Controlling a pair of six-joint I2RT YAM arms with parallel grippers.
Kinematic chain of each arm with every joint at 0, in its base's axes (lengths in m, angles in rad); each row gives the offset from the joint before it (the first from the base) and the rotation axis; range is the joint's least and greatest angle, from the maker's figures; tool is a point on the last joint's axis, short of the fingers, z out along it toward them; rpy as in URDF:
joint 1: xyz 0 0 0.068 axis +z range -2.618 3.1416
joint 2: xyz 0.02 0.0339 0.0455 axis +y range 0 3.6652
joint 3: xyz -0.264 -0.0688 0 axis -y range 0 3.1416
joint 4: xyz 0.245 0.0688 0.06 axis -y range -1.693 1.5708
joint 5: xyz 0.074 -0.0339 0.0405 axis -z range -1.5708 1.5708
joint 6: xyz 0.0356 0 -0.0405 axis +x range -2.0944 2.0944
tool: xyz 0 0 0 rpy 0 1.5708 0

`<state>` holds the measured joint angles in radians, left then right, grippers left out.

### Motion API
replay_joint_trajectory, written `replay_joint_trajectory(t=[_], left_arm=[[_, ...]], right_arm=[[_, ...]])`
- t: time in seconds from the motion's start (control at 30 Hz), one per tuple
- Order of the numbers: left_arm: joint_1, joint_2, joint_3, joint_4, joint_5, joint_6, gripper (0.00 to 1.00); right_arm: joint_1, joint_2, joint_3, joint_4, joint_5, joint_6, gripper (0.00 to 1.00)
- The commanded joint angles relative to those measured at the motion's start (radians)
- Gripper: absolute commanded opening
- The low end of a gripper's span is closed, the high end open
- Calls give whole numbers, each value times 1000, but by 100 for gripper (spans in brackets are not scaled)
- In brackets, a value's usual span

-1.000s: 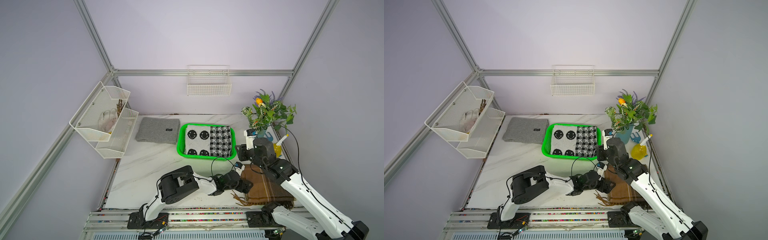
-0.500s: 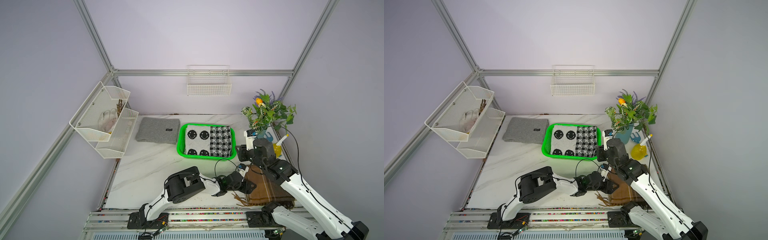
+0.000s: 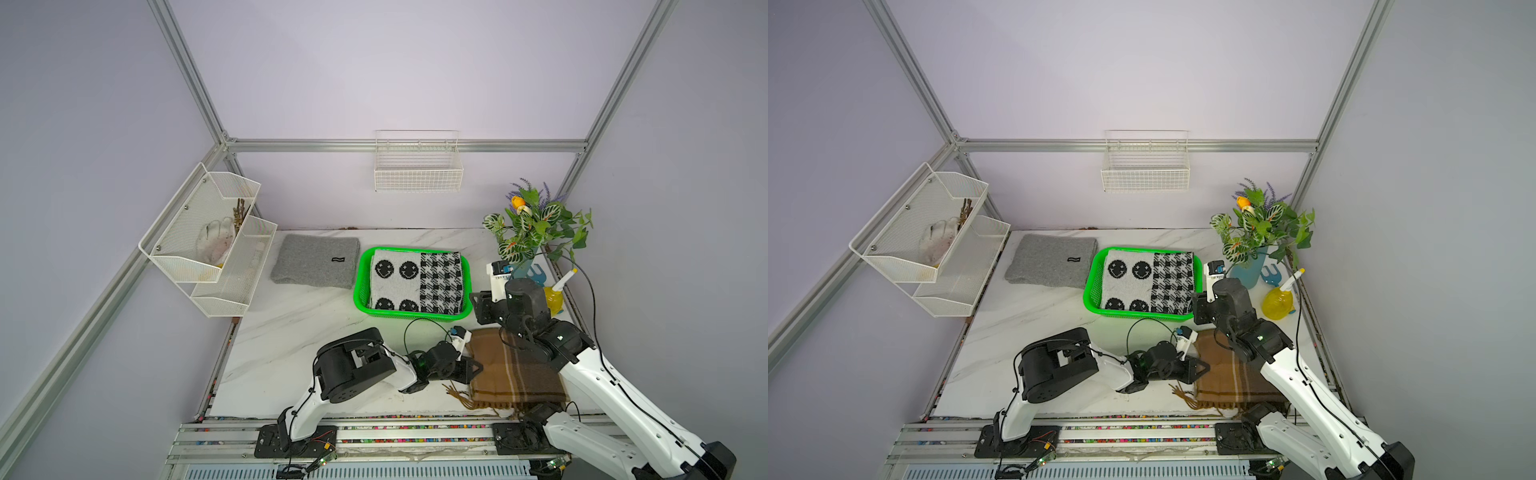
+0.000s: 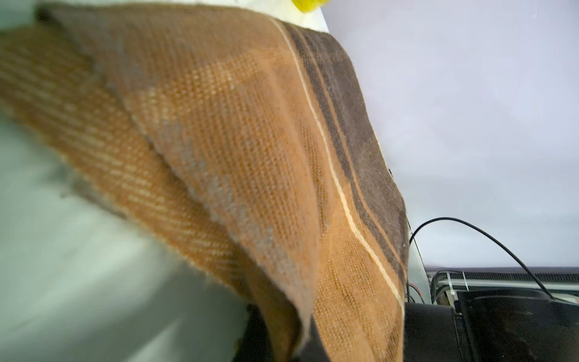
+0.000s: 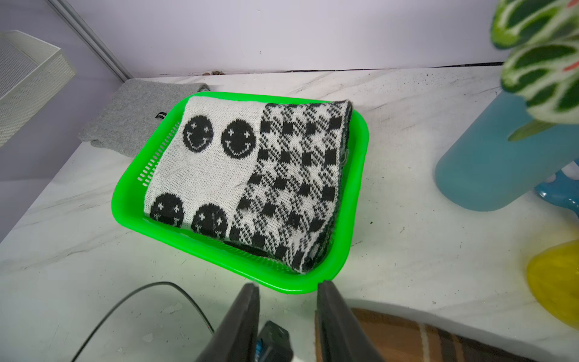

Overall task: Put the folded scarf in the basket
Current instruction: Move the scarf to the center of the board.

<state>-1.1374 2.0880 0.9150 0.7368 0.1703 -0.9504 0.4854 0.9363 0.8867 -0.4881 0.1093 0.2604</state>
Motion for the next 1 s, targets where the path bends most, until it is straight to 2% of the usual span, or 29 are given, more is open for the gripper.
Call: replay_joint_trajectory(t=[0.0,0.23,0.4,0.47,0.57,0.63,0.7,0.8,0.97], left_arm=[[15,-78,-95,-87,-34,29,0],[49,-262,-298,-99,-57,30,0],[55,-372,-387,-188,-75,45,0],[88,-422,-435,-235,-75,45,0],[185,-526,-528,-260,-40,62,0],[251,-627,-575,-328,-36,84,0],[266,-746,-587,-424,-44,114,0],[280,-879,-567,-647,-118,155,0],[334,-1068,-635,-751,-143,173,0]], right_arm=[[3,6,-11,28,-18,-3,36],[5,27,-29,45,-56,11,36],[8,47,-41,52,-54,18,37],[11,50,-58,63,-59,29,37],[15,60,-97,90,-83,57,40],[23,81,-120,105,-87,69,41],[32,102,-144,128,-101,79,43],[44,127,-180,149,-97,97,47],[66,150,-250,213,-171,131,51]])
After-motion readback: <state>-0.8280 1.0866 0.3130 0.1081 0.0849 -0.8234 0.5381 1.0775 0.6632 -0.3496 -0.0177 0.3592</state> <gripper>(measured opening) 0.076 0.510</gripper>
